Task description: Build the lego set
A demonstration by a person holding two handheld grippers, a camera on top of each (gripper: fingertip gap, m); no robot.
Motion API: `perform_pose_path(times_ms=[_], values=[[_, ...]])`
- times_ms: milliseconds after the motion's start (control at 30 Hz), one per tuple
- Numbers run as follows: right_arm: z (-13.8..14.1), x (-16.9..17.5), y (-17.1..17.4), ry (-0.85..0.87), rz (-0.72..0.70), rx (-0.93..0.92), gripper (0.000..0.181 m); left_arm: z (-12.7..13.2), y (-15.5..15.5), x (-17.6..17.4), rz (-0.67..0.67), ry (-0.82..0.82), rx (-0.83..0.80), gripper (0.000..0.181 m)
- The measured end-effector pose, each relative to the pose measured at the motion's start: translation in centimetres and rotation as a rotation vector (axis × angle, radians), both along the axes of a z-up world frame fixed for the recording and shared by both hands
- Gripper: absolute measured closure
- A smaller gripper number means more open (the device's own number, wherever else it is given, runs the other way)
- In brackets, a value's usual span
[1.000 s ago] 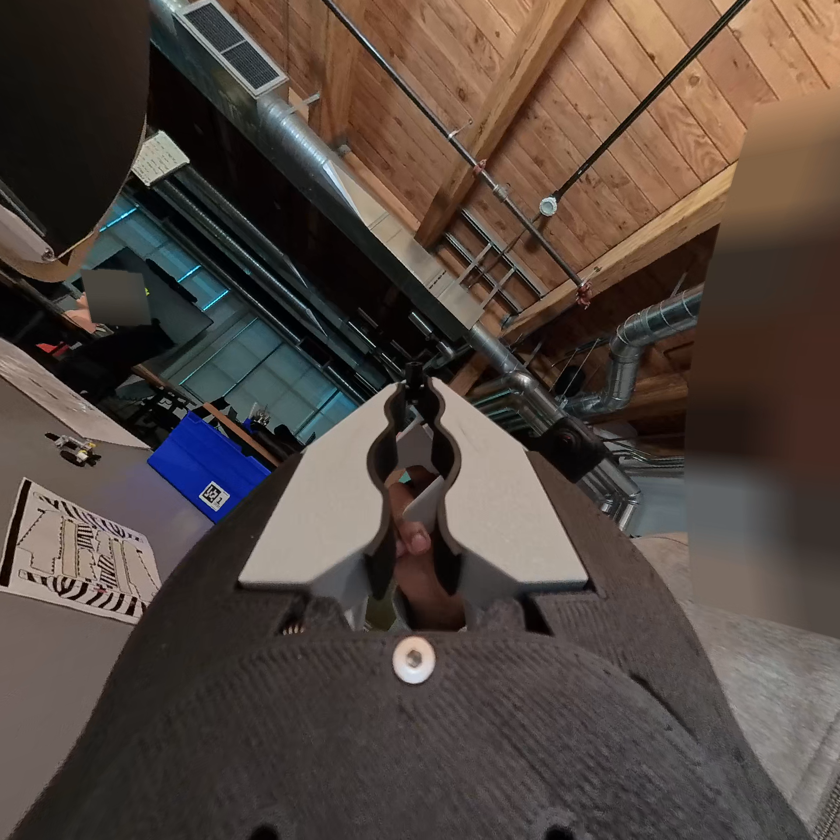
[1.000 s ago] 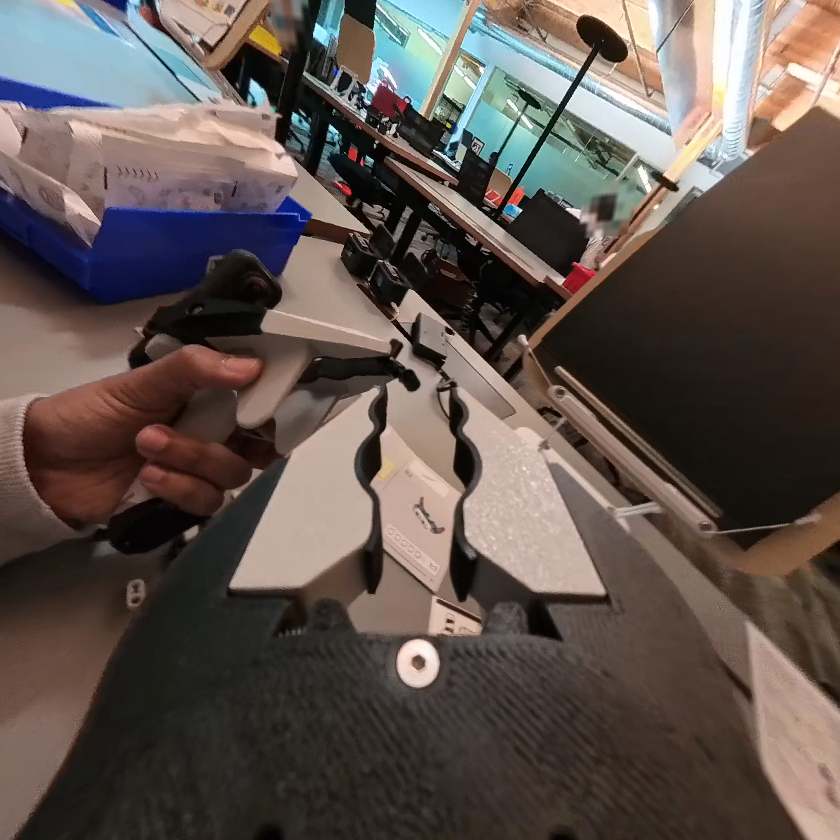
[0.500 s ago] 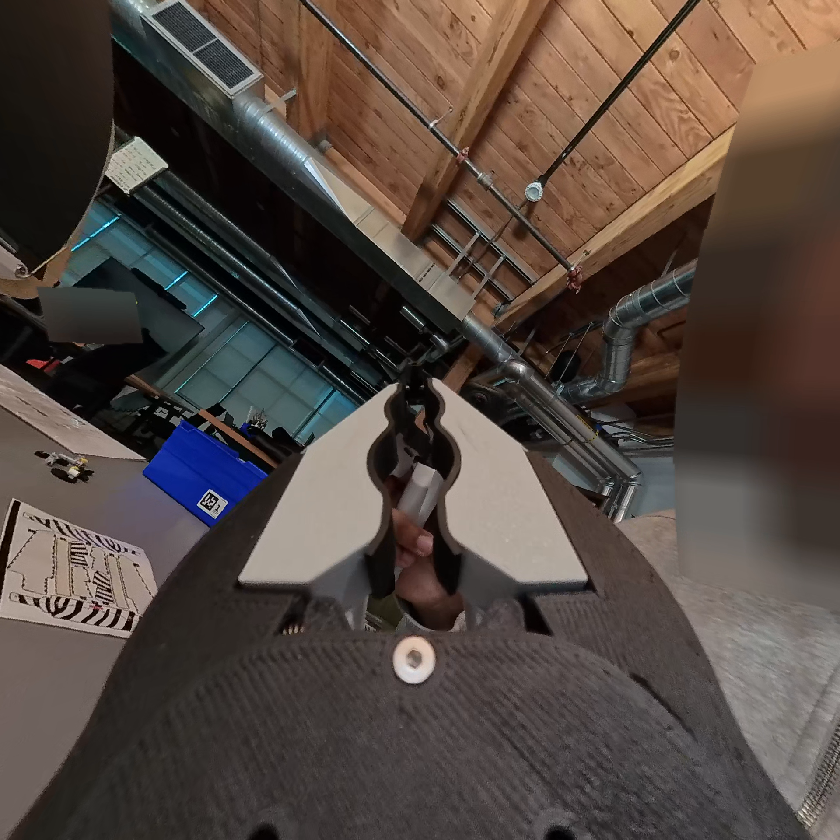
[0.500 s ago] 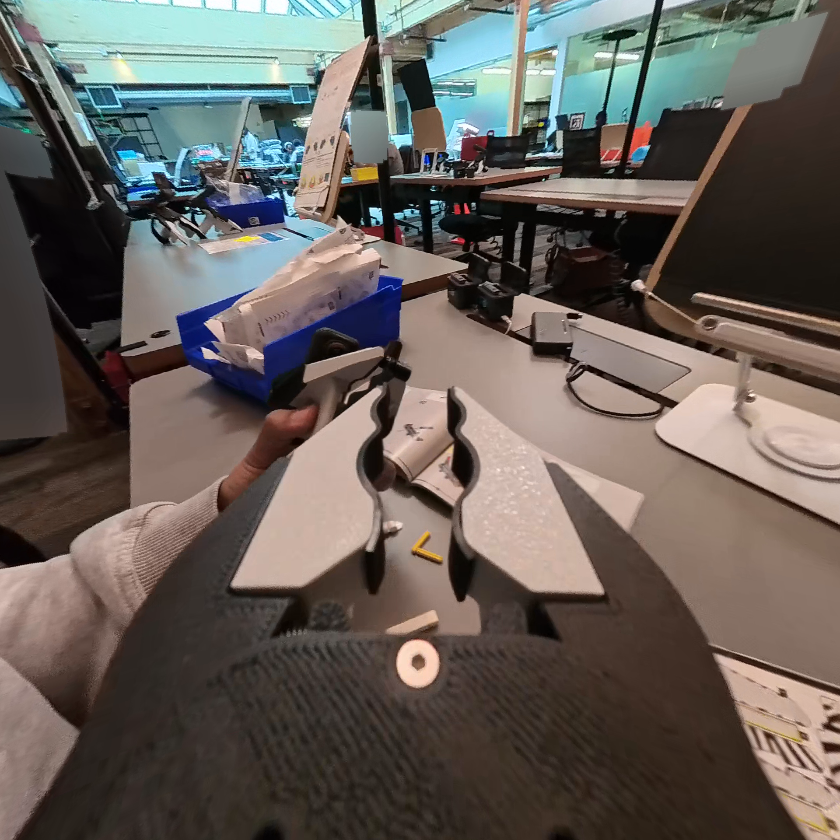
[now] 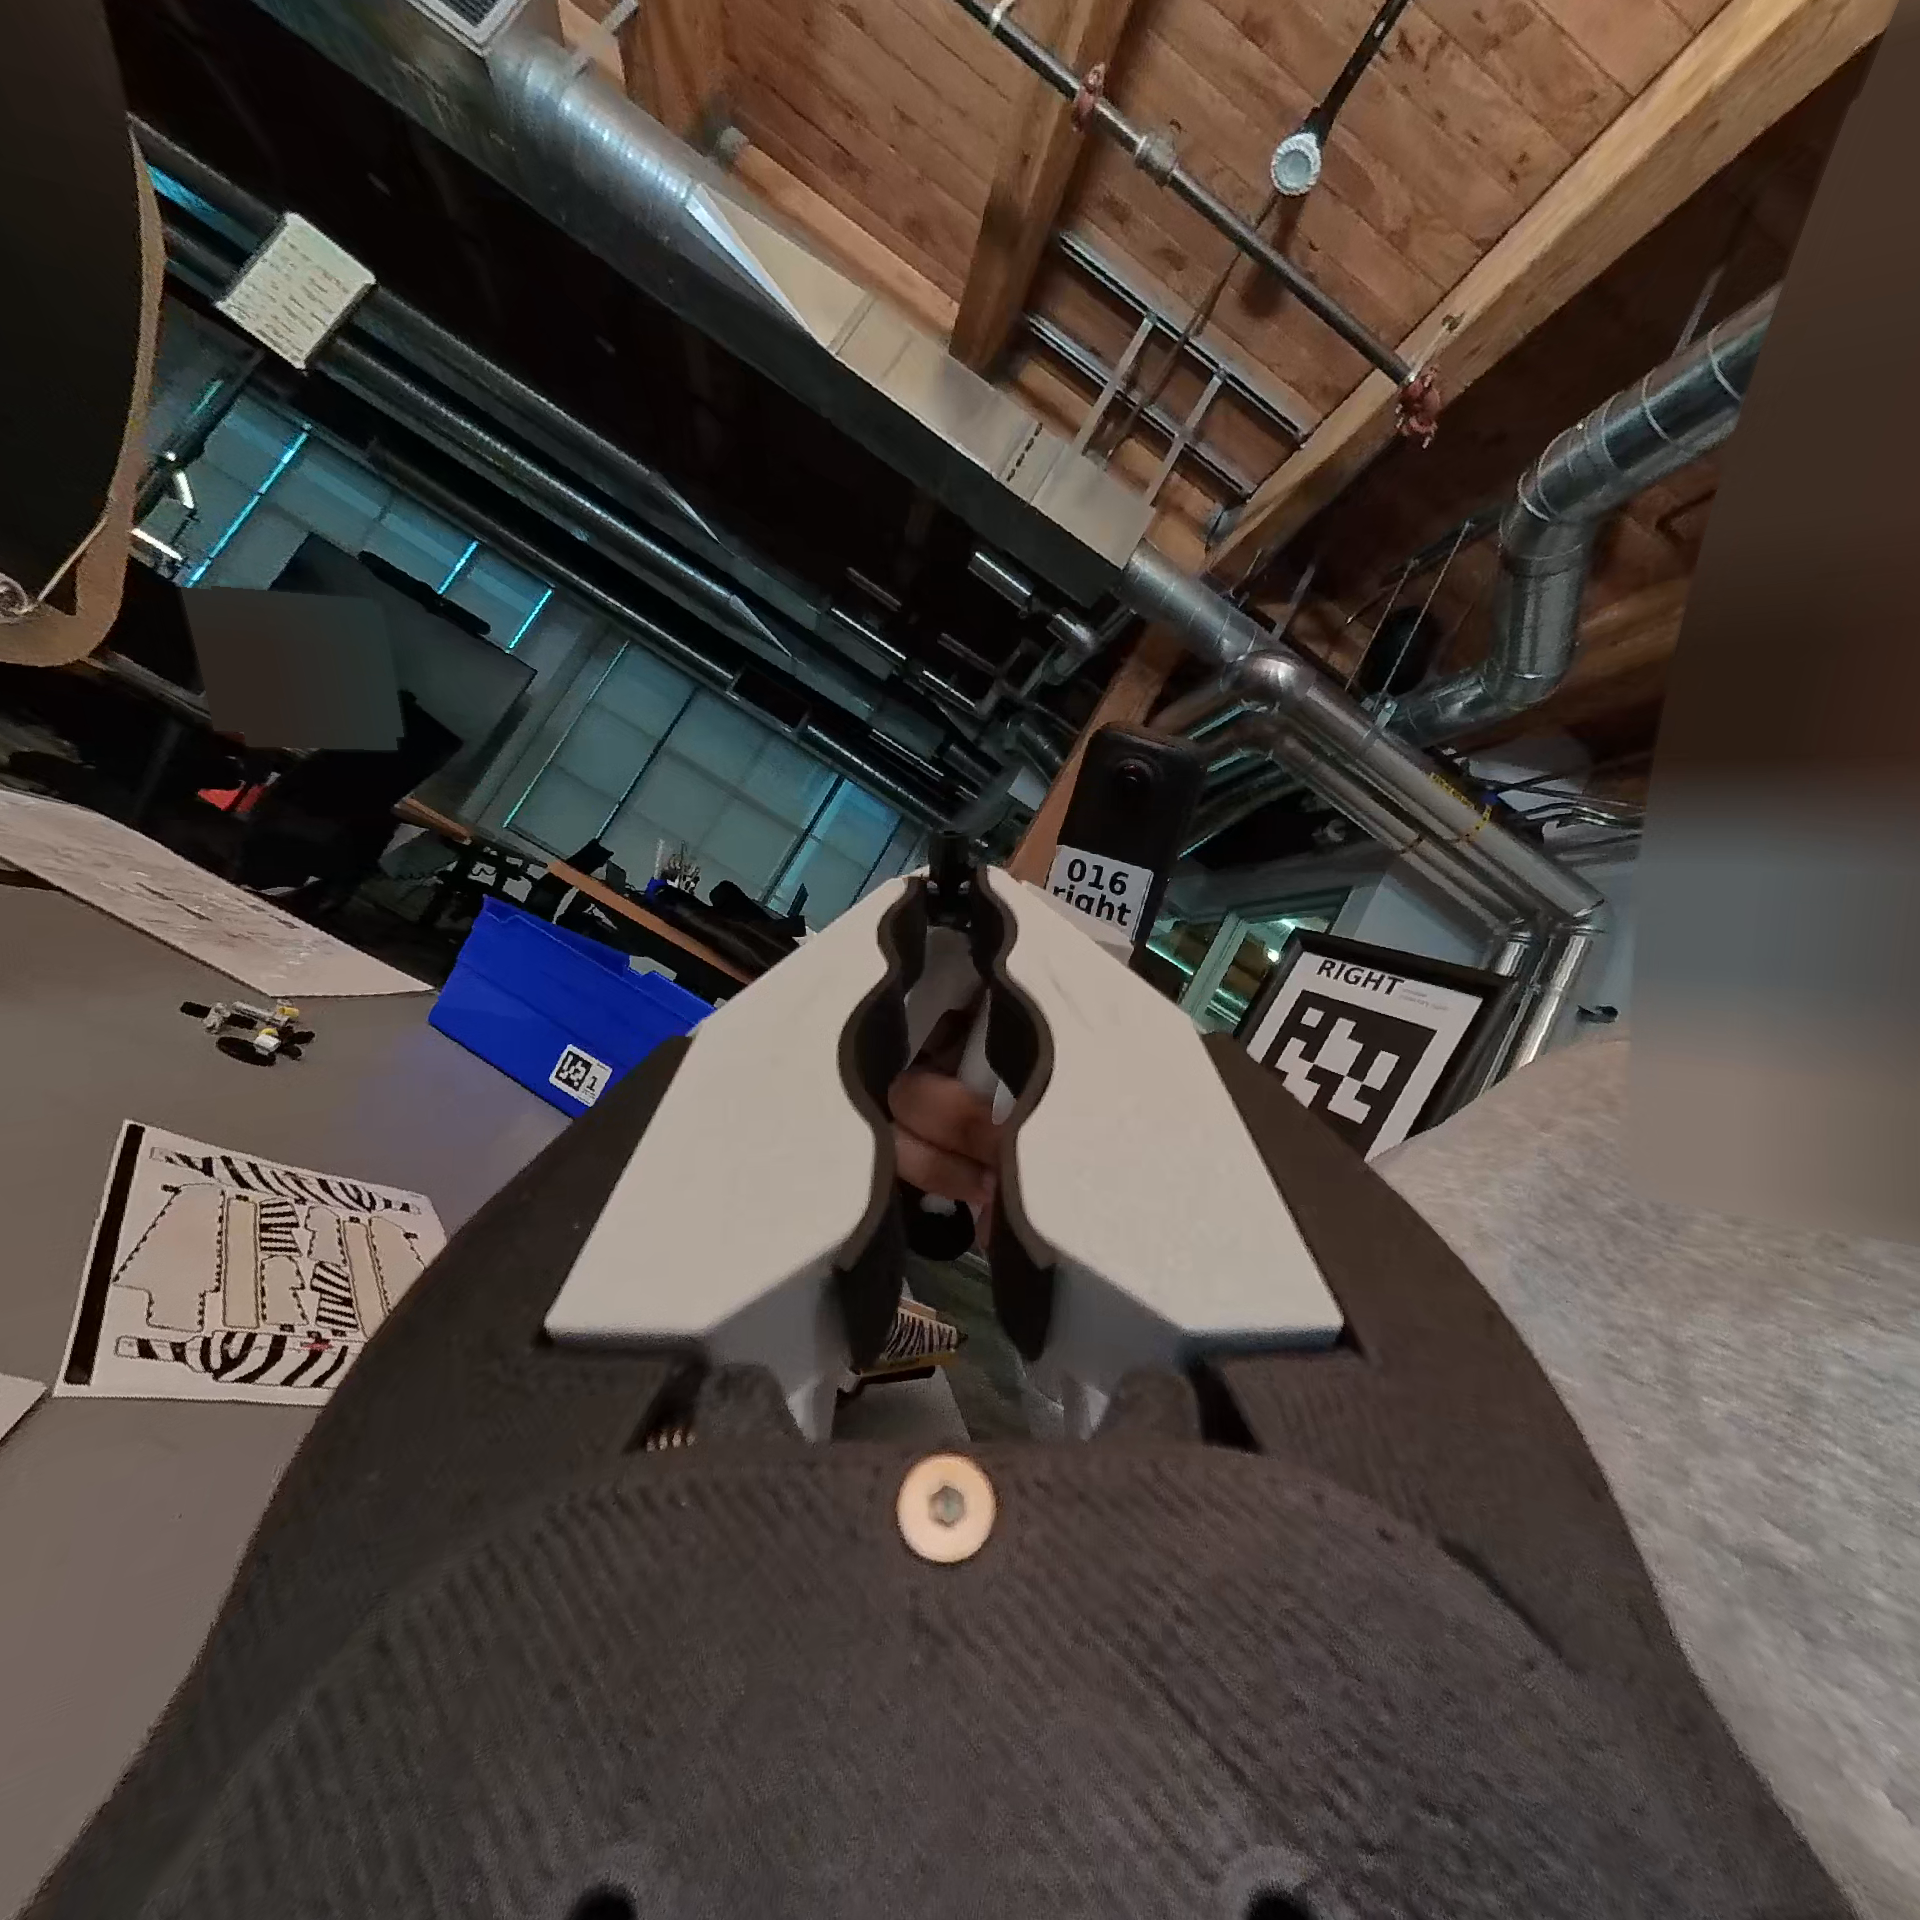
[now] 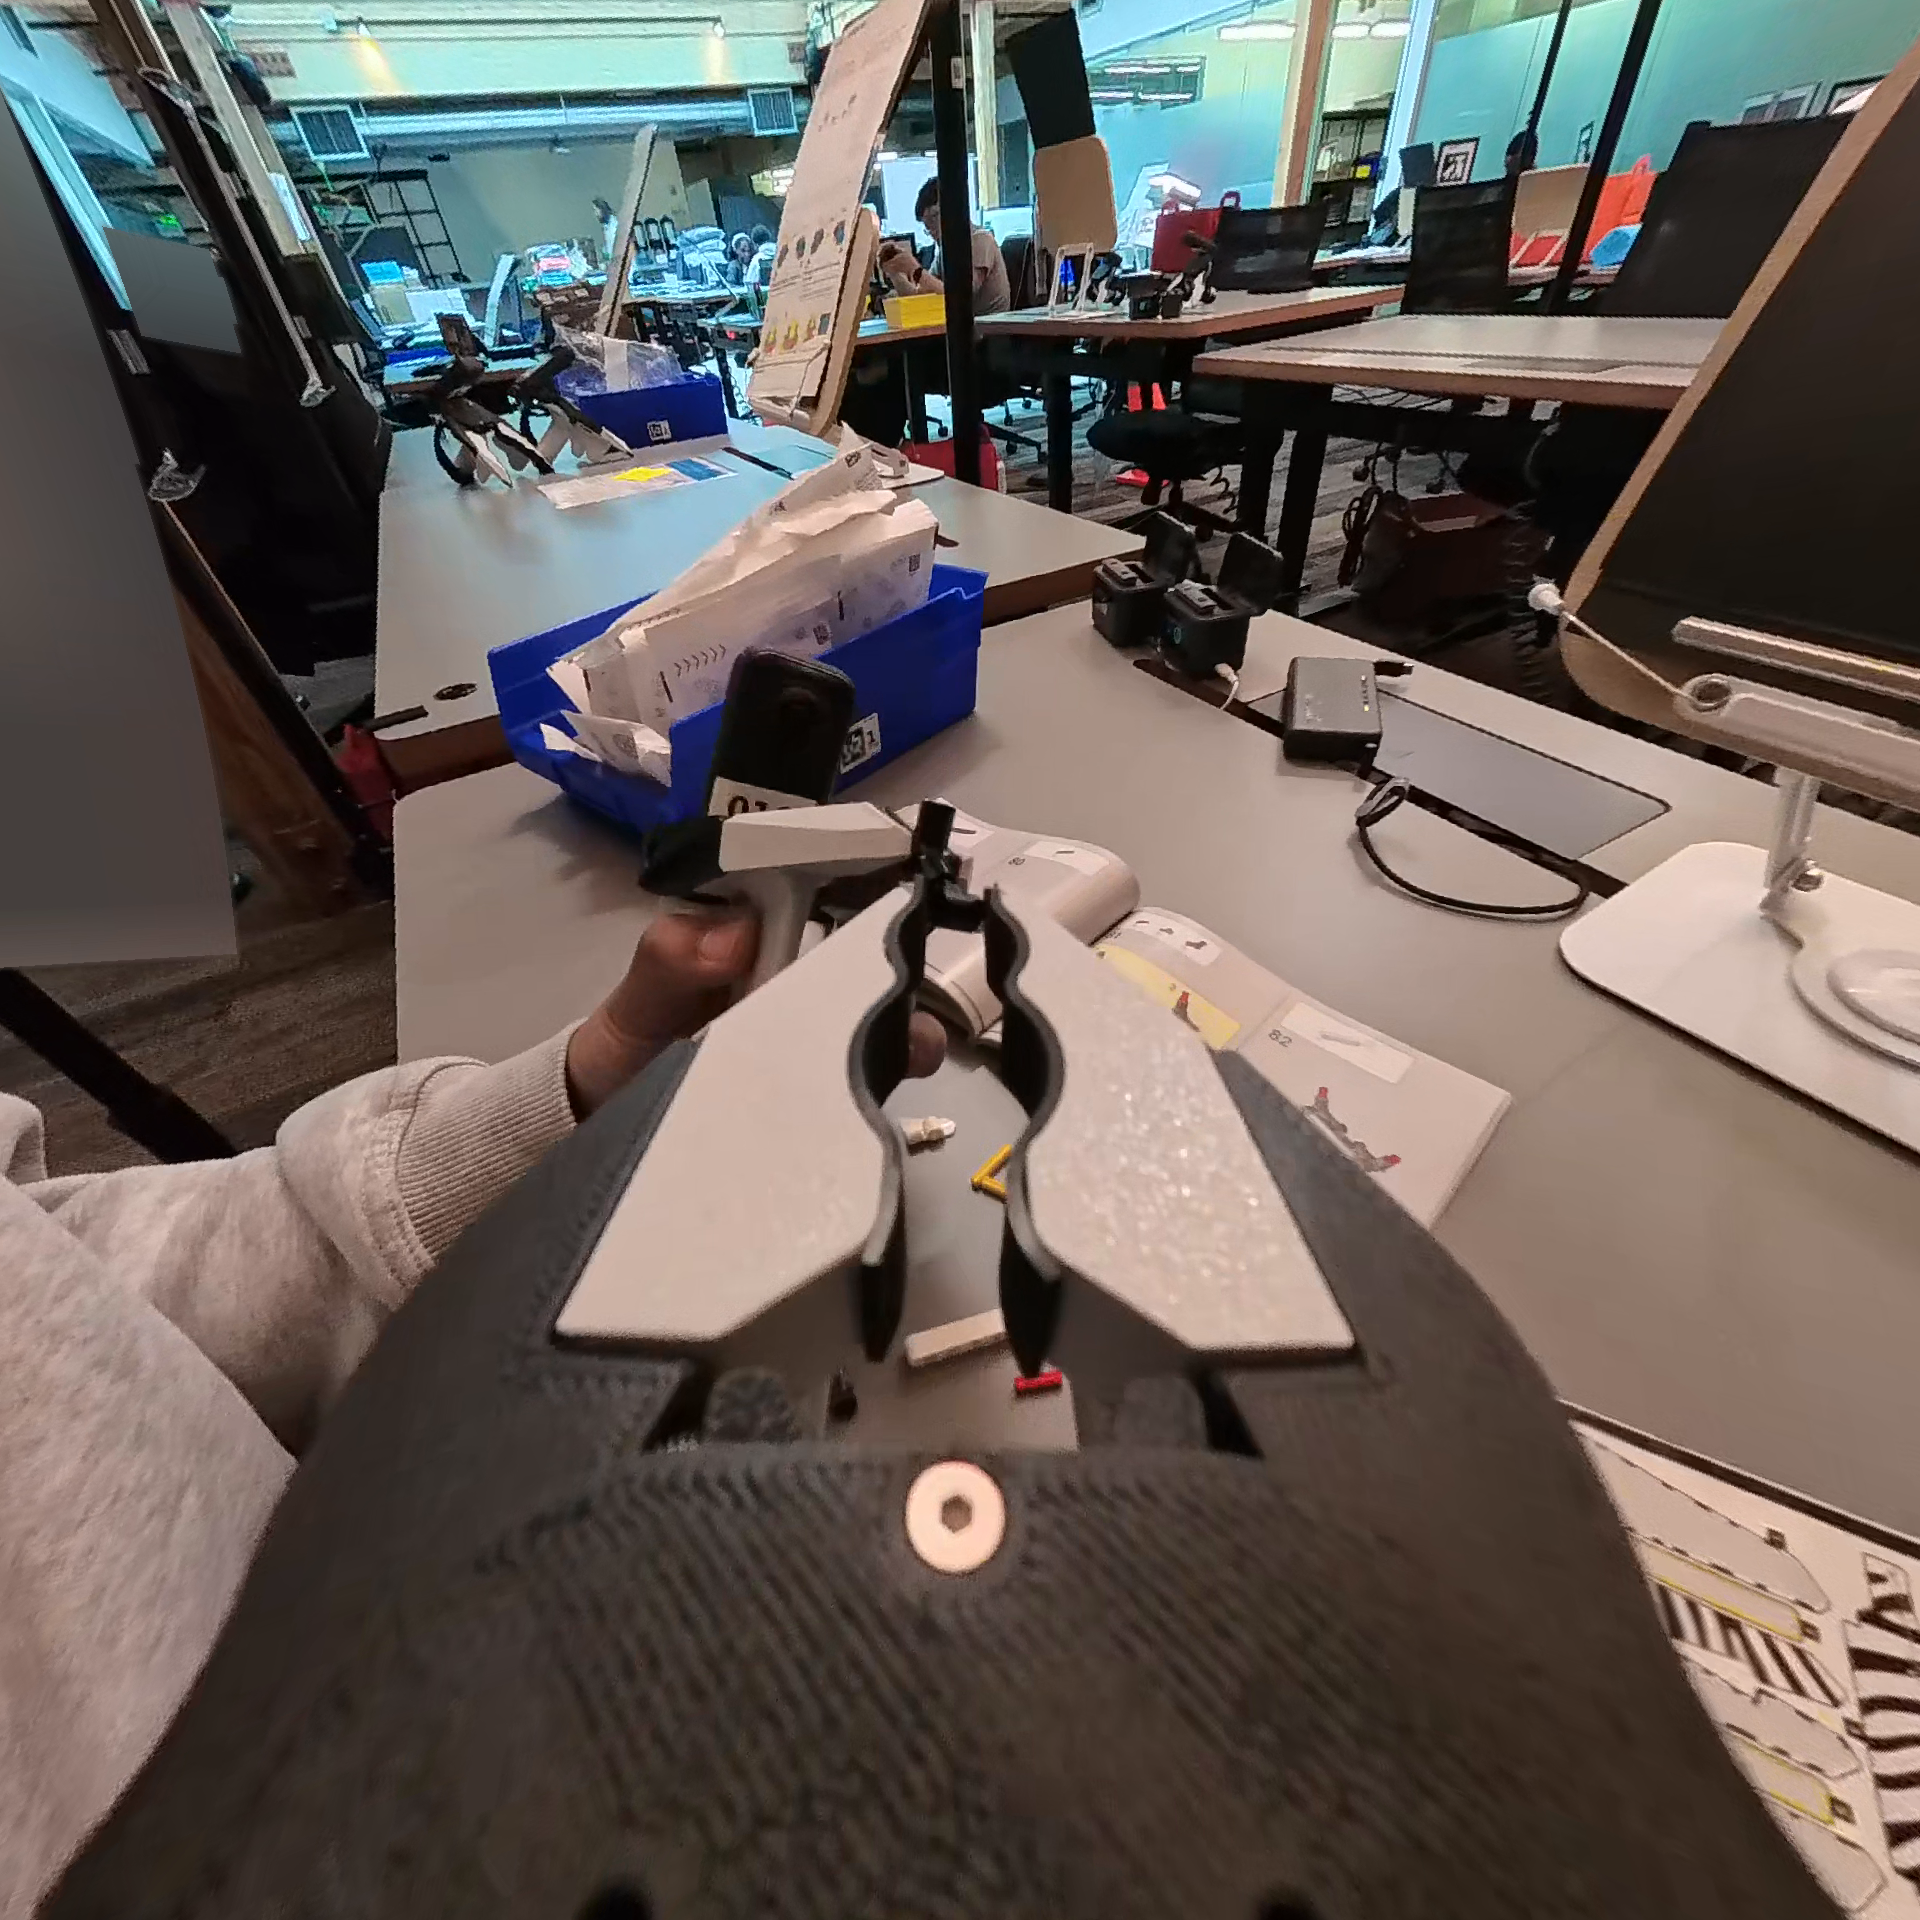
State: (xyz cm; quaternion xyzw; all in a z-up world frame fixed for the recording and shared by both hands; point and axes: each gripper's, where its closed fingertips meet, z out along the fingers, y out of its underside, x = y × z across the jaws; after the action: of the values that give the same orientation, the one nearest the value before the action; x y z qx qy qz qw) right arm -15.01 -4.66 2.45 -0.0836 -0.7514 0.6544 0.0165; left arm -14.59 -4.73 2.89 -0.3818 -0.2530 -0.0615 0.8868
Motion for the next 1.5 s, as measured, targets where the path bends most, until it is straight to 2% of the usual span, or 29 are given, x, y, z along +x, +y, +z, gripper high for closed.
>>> perform_pose_path(times_ms=[733, 1367, 1500], values=[[-0.3, 0.7, 0.5, -0.125, 0.083, -0.02, 0.175, 0.1, 0.7, 0.4, -0.055, 0.003, 0.015, 0.175], [-0.4, 0.5, 1.9, -0.127, 0.073, -0.006, 0.175, -0.2, 1.8, 0.7, -0.038, 0.026, -0.063, 0.17], [-0.3, 0.4, 2.0, -0.127, 0.07, -0.012, 0.175, -0.7, 2.6, 0.6, -0.032, 0.026, -0.121, 0.168]])
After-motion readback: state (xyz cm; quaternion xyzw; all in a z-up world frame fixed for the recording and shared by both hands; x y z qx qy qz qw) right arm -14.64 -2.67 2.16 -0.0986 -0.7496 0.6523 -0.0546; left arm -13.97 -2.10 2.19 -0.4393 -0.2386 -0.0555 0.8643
